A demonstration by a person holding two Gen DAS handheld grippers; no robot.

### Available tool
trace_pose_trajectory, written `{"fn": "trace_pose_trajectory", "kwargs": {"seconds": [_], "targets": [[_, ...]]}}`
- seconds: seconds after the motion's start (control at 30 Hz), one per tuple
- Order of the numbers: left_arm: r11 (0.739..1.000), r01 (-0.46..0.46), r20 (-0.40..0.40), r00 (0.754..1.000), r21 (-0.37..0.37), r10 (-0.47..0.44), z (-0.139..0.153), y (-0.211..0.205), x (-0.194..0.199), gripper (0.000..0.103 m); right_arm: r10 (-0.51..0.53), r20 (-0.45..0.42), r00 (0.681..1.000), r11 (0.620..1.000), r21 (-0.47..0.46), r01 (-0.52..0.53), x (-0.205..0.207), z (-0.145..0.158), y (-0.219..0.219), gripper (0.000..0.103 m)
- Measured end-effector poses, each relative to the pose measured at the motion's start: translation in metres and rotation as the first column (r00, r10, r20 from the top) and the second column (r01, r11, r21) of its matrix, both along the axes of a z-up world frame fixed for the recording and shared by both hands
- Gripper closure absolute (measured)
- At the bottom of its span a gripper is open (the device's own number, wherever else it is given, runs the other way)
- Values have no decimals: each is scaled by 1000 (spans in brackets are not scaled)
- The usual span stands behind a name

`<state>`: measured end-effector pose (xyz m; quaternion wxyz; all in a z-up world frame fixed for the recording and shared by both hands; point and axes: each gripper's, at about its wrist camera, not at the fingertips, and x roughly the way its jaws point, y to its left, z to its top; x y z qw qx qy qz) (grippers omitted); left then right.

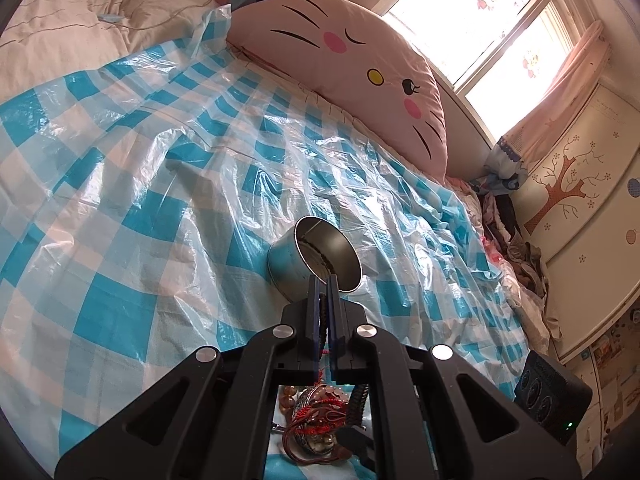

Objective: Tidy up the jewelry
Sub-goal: 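Lift the black bracelet with the left gripper and carry it over the tin, then open the left gripper to drop the bracelet into the tin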

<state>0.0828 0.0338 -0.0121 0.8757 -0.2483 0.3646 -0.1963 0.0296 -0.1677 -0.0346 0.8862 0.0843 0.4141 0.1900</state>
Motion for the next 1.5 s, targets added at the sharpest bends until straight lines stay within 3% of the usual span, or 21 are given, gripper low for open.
{"fn": "trace_pose_trajectory", "kwargs": {"seconds": [0.33,0.73,0.87,0.93,1.0,1.07,1.13,1.23,1.37,1.5], "targets": [[997,56,30,998,57,-58,16,-28,18,100,-148,122,981,985,109,135,26,19,-35,32],[995,95,13,995,33,-95,12,-69,81,100,-228,154,961,969,127,210,60,17,-63,32],[993,92,-25,996,70,-90,1,-82,105,99,-227,152,962,970,124,209,69,15,-64,32],[990,94,-94,992,105,-84,-14,-88,119,99,-220,150,964,972,118,204,74,14,-62,32],[989,100,-182,980,113,-79,-33,-87,129,92,-210,148,966,975,106,195,79,13,-60,32],[990,77,-214,976,120,-50,-42,-78,128,75,-196,147,970,979,87,185,84,13,-55,31],[992,40,-179,984,121,-18,-35,-66,120,70,-179,149,972,983,61,172,88,12,-48,31],[986,-101,-95,989,136,114,-14,-40,101,41,-153,152,976,988,33,150,96,12,-38,31],[963,-232,-7,972,135,235,6,-13,74,33,-130,163,978,991,-4,132,112,13,-26,31],[941,-305,11,952,145,306,4,4,50,31,-110,162,981,992,-39,118,130,9,-12,31]]}}
